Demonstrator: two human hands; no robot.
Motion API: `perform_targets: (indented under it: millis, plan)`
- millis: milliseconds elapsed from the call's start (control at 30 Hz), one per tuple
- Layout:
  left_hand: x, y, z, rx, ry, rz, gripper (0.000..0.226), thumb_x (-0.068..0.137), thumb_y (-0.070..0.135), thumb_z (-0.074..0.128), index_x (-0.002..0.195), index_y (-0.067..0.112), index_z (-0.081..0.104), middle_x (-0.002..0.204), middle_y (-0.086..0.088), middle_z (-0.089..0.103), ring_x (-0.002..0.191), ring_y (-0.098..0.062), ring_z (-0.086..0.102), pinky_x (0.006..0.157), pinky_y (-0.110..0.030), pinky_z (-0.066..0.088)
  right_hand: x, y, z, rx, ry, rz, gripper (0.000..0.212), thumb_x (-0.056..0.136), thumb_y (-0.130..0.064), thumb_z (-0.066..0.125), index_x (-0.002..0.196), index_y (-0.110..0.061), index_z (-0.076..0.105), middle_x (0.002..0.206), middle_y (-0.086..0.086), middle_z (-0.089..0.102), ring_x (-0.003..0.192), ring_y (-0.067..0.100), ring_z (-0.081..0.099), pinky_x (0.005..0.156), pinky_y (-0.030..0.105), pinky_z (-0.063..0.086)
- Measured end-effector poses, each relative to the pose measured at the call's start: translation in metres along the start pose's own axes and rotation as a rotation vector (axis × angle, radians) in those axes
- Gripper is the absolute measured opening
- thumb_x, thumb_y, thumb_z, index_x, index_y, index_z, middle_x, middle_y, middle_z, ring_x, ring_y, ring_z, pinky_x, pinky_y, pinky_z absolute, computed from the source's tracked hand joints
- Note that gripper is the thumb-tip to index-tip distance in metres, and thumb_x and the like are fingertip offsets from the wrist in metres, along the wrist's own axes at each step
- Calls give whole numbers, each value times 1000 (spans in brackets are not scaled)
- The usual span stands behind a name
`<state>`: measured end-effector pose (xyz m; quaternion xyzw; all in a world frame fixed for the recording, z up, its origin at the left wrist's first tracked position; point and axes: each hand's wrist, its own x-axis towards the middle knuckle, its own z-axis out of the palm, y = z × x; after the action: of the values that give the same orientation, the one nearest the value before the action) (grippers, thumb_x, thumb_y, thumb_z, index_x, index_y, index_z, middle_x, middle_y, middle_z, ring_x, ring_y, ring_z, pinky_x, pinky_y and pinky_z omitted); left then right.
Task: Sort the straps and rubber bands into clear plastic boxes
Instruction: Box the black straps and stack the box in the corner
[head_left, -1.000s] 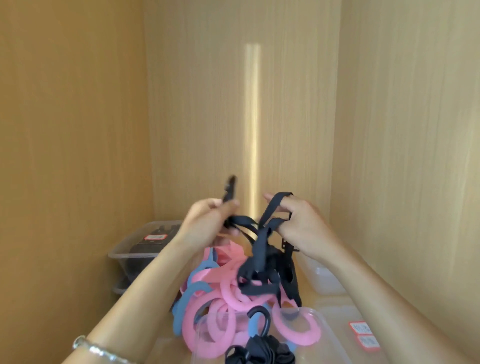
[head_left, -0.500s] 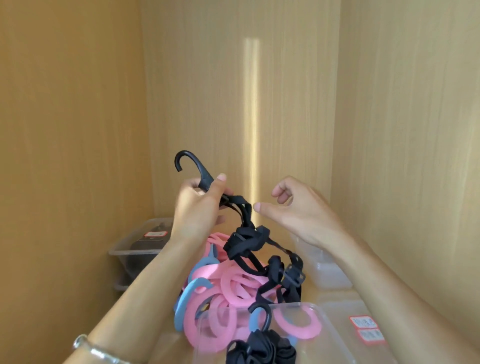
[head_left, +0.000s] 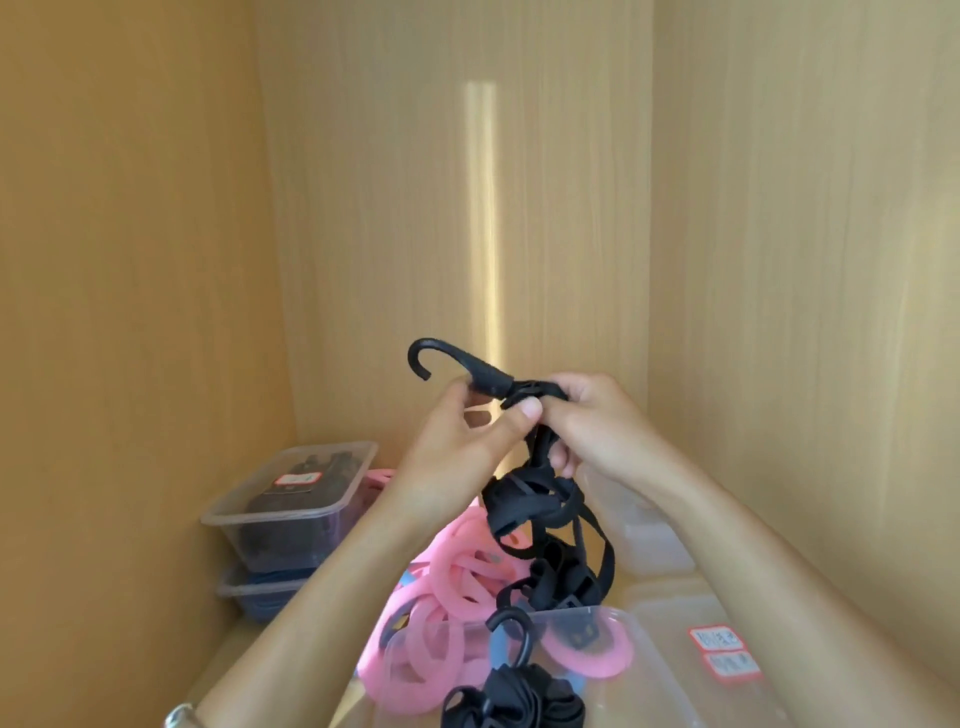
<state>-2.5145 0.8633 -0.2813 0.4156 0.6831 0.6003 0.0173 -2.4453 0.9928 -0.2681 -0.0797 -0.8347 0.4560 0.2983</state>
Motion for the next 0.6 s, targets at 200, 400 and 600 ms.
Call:
perform_targets:
  millis: [200,400,600]
  plan:
    - [-4,0,2,197,-333,-74,20,90,30,63,100,13,63,79,3,63,69,-8,59,69,-23,46,-3,-17,-3,567,36,61,9,98,-7,48,95,-5,56,78,13,72,41,15,51,38,23,47]
    - [-1,5,-10,286,-241,-30,18,88,18,55,102,27,62,75,6,56,65,-6,51,64,-19,41,3,-10,-5,773,147,99,13,101,-11,43,94,-2,50,72,13,67,45,19,59,42,25,52]
    - [3,0,-10,347,63,88,7,90,32,55,94,27,60,72,7,61,52,-10,54,51,-27,41,7,-12,-8,855,199,57,13,103,-12,42,98,-4,50,79,14,68,55,22,67,50,26,55]
